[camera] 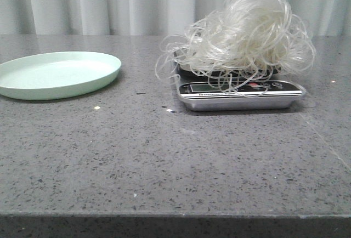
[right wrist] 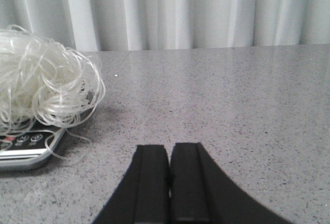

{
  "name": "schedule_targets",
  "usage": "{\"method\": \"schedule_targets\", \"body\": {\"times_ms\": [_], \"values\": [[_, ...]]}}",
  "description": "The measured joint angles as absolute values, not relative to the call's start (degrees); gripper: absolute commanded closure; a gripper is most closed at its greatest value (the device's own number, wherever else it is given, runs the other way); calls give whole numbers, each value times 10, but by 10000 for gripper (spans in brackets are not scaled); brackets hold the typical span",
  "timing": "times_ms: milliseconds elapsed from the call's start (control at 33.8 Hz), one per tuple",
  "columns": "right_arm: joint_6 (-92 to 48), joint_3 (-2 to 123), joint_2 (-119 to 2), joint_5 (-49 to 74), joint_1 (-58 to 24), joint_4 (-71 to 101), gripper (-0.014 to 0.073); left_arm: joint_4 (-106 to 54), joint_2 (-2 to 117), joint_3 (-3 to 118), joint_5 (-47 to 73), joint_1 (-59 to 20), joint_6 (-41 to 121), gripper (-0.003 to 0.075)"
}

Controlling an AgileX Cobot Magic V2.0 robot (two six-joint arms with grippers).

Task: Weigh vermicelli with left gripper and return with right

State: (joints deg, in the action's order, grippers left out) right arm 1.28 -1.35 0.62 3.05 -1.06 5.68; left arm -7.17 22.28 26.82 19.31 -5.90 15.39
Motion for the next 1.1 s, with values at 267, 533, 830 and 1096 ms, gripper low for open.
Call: {"method": "schedule_targets", "body": {"times_ms": [267, 533, 830, 1096], "values": [[13, 106, -11, 26, -11, 63, 442, -72, 215, 247, 152, -58, 152, 584], [13, 284, -211, 40, -11, 65, 267, -72, 215, 247, 151, -58, 152, 584], [-10, 508, -434, 231, -15, 65, 115, -72, 215, 247, 152, -58, 152, 583], [-238, 666, -591, 400, -100, 65, 115, -72, 215, 247, 156, -58, 151, 583]]}}
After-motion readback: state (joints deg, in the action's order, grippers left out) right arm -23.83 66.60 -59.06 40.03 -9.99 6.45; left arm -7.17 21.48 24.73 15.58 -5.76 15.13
